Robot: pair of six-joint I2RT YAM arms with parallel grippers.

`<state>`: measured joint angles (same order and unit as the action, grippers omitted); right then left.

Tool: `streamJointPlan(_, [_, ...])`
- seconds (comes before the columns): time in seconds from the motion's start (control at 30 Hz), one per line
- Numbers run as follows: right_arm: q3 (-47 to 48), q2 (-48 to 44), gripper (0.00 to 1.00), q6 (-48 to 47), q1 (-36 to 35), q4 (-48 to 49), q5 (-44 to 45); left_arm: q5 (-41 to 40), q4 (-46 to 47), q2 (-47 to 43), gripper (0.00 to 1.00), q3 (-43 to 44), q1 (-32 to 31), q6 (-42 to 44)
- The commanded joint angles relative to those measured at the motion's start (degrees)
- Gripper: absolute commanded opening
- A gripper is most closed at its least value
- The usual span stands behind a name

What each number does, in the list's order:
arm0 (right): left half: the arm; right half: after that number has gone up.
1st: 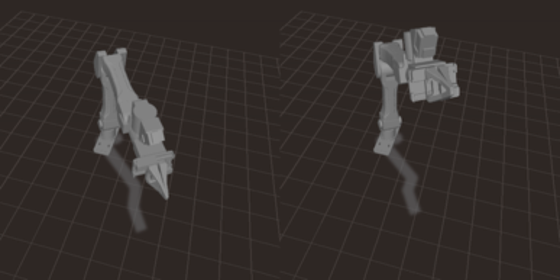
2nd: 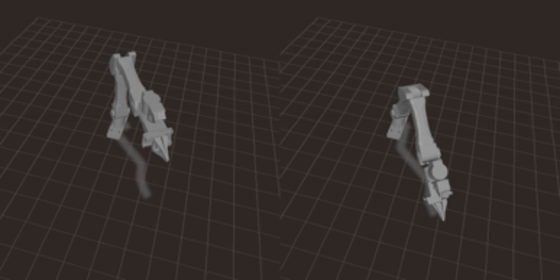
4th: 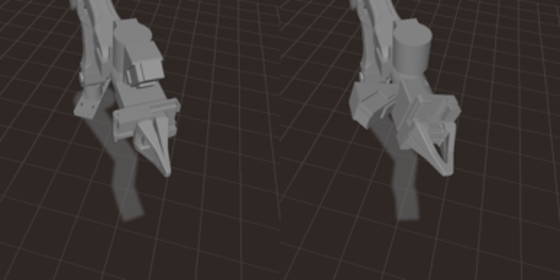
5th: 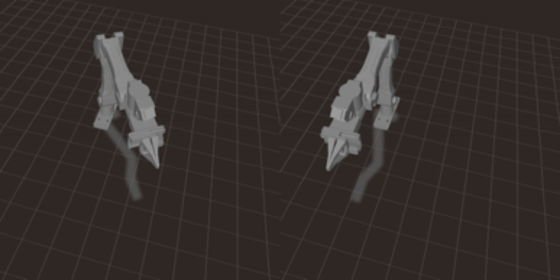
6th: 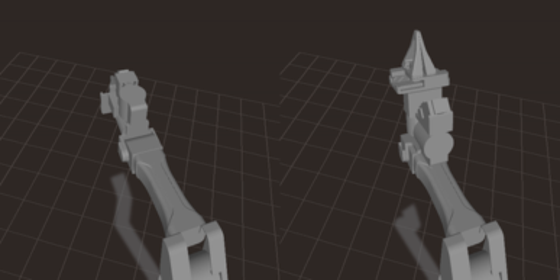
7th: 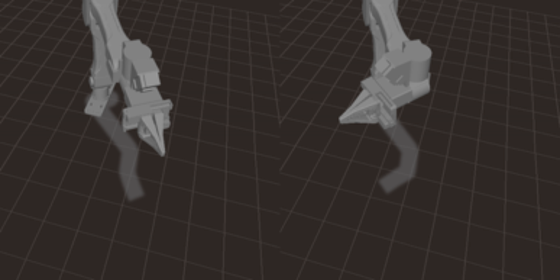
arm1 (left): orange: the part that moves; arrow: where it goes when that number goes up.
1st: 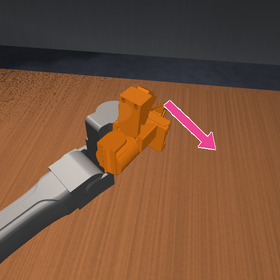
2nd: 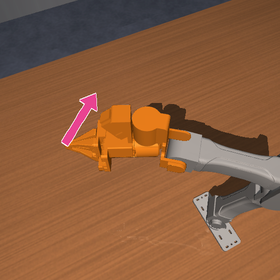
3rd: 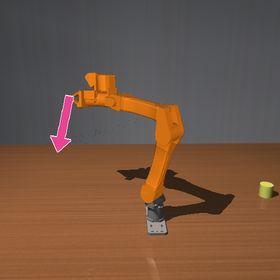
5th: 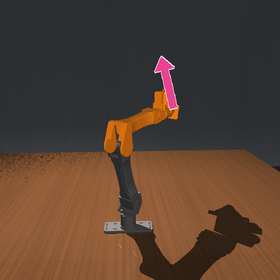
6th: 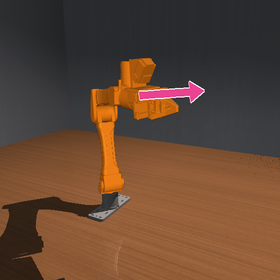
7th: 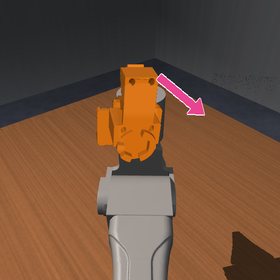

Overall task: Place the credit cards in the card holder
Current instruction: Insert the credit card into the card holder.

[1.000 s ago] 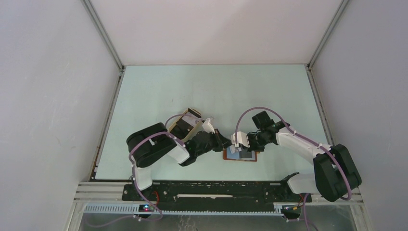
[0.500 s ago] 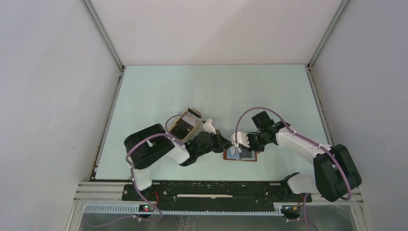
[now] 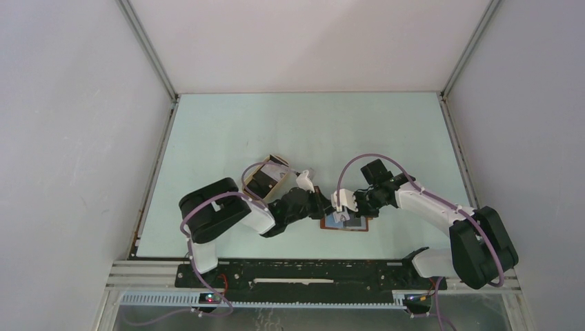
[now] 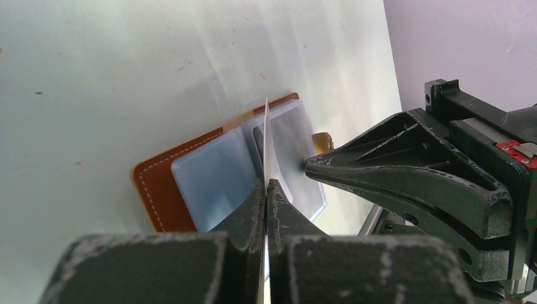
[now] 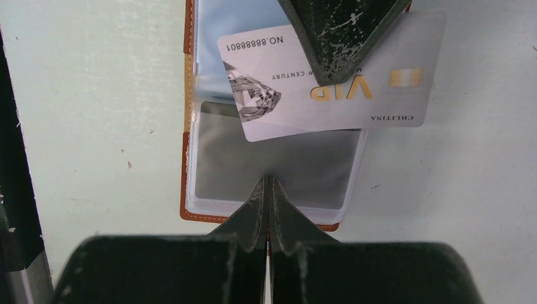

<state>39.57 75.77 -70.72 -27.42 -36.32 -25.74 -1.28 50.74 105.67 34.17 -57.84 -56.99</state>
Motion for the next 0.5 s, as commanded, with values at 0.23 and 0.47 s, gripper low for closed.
streamJointPlan(0.23, [-0.11, 1.49, 0.0, -1.0, -0.53, -2.97, 0.78, 0.84, -2.66, 0.9, 0.0, 0.51, -1.73, -0.83])
streamJointPlan(0.47, [-0.14, 1.49, 0.0, -1.01, -0.66, -2.98, 0.78, 0.71, -2.66, 0.68, 0.0, -0.83, -2.18, -1.99])
